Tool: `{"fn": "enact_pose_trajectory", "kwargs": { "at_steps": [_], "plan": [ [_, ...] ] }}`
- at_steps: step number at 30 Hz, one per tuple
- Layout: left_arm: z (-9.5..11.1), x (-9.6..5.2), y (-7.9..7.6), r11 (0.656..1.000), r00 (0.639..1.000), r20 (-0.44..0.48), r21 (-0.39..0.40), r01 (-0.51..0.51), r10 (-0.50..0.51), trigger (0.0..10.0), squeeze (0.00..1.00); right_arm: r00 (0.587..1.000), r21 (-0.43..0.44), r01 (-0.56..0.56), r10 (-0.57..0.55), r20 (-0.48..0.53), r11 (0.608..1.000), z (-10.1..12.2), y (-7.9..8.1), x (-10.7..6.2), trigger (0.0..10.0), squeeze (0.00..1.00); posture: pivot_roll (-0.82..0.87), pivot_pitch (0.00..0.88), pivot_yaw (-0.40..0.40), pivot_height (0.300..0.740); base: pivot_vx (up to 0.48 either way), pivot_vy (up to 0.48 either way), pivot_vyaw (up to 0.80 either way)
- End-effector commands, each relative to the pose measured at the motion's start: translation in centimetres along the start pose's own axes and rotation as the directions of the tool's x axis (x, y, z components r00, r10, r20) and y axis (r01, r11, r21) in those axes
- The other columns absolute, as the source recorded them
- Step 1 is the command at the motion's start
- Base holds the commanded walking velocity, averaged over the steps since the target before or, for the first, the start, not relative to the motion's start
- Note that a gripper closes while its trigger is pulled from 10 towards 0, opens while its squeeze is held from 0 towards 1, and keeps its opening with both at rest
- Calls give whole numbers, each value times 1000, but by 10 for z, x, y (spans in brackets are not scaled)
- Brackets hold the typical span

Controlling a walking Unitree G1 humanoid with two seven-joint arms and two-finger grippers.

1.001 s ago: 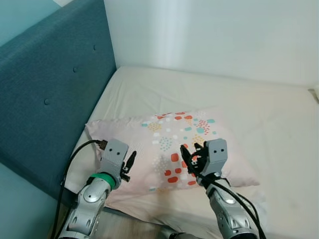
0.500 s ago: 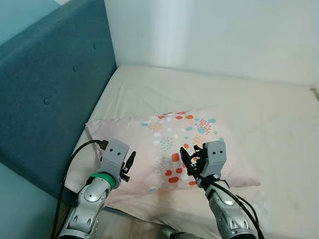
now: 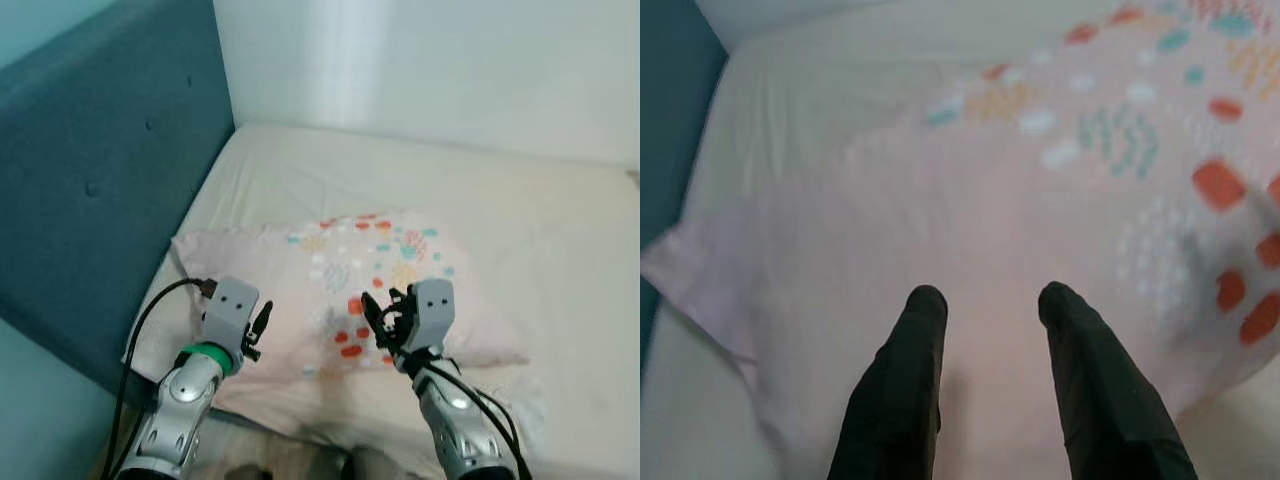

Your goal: Clean up the room

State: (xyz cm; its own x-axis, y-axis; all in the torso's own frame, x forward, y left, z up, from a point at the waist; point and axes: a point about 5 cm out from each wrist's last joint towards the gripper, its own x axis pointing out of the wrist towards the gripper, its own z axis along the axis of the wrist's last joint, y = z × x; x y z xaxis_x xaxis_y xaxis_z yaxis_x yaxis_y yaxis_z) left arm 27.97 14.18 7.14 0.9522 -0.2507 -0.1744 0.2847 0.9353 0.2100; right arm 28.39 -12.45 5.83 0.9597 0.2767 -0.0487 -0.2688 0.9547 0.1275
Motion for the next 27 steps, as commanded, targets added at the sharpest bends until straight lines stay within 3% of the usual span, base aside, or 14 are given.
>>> {"fn": "enact_pose_trajectory", "kwargs": {
  "at_steps": [1, 8, 27],
  "plan": [
    [-7, -2, -1, 1000, 1000, -26, 0, 0, 0, 10000, 0, 1000, 4, 4, -4, -24, 1000, -6, -1, -3, 10000, 0, -82, 31, 57, 620, 0, 0, 0],
    [-7, -2, -2, 1000, 1000, -22, 2, 1, -1, 10000, 0, 1000, 41, 11, -10, -22, 999, -6, -2, -4, 10000, 0, -85, 33, 59, 620, 0, 0, 0],
    [-6, -1, 1, 999, 999, -22, 15, -39, 39, 10000, 0, 1000, 39, 7, -7, -24, 999, -8, 0, -7, 10000, 0, -85, 53, 70, 620, 0, 0, 0]
  ]
}}
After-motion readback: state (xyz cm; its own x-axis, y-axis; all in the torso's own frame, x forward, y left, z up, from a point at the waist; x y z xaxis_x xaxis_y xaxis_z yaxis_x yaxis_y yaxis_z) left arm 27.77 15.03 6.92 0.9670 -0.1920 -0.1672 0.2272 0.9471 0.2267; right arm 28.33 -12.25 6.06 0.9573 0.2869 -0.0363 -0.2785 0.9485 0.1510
